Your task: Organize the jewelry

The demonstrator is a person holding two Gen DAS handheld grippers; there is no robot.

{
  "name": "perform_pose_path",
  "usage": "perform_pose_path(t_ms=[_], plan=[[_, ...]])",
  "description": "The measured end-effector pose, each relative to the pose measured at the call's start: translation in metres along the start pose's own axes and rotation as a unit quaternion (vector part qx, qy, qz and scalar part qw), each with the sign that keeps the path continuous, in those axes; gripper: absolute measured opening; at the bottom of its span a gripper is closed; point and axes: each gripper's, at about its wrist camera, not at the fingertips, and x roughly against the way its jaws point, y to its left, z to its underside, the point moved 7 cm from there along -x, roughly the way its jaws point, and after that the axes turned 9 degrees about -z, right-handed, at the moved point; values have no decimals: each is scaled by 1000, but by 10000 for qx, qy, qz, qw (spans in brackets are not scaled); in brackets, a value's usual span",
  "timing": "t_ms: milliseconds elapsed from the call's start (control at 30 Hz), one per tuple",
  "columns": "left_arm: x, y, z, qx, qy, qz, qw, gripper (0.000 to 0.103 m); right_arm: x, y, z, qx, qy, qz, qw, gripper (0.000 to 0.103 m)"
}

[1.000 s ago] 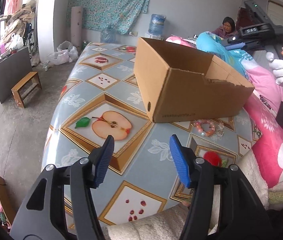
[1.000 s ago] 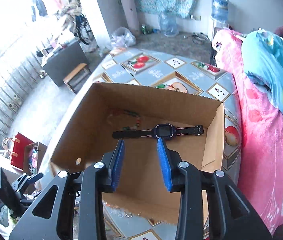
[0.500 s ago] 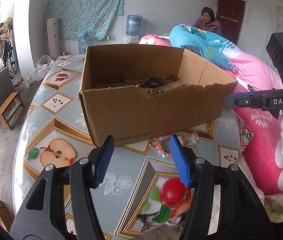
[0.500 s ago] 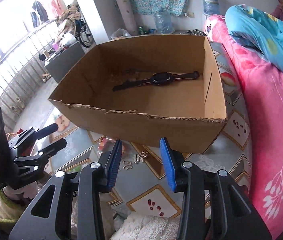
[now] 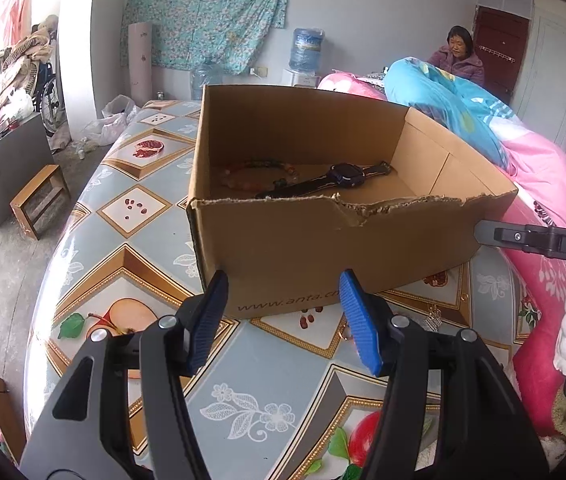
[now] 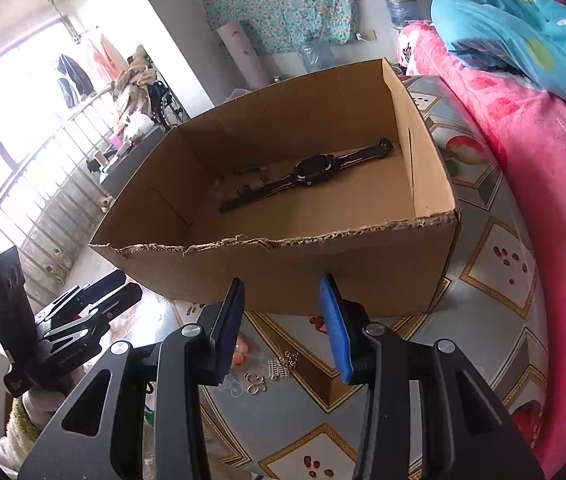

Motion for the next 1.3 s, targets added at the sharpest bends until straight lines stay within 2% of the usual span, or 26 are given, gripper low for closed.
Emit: perform_pose_path(t_ms=[67,133,300,367,400,500,733,833,1000,1100,1233,1267,1300], plan=[[0,-3,2,-23,24,9,10000,55,-1,-3,2,-53,-28,-132,9999,39],[5,-16,9,-169,77,282,9994,55,1,-5,6,-10,-76,-180,9998,39],[10,-73,45,-1136,410,747,9899,55,3,-13,27,19,19,-258,9997,39],[4,-91,58,-1575,533,657,9839,53,2,-18,36,-23,117,-223,9997,39],[1,-98,62,-1781,580,631,9803,47,1,-19,41,-39,158,-209,9996,39],[-8,-109,67,-2127,739,568,9727,38,2,-21,49,-72,203,-207,9996,39],[-19,-118,62,-2670,756,323,9602,33,-1,-32,55,-269,137,-302,9991,39],[-21,-120,59,-2799,798,275,9563,29,-2,-37,57,-316,133,-321,9989,39],[-17,-125,52,-3035,672,196,9503,29,-2,-44,59,-365,109,-410,9984,39],[-24,-129,56,-3197,789,155,9441,30,-4,-45,61,-340,134,-416,9985,39],[-28,-130,51,-3120,863,248,9458,29,-5,-45,60,-357,107,-437,9984,39],[-30,-130,49,-3051,902,279,9476,27,-5,-45,60,-380,94,-453,9982,39],[-32,-129,48,-2980,955,313,9493,15,-6,-47,59,-398,89,-459,9981,39]])
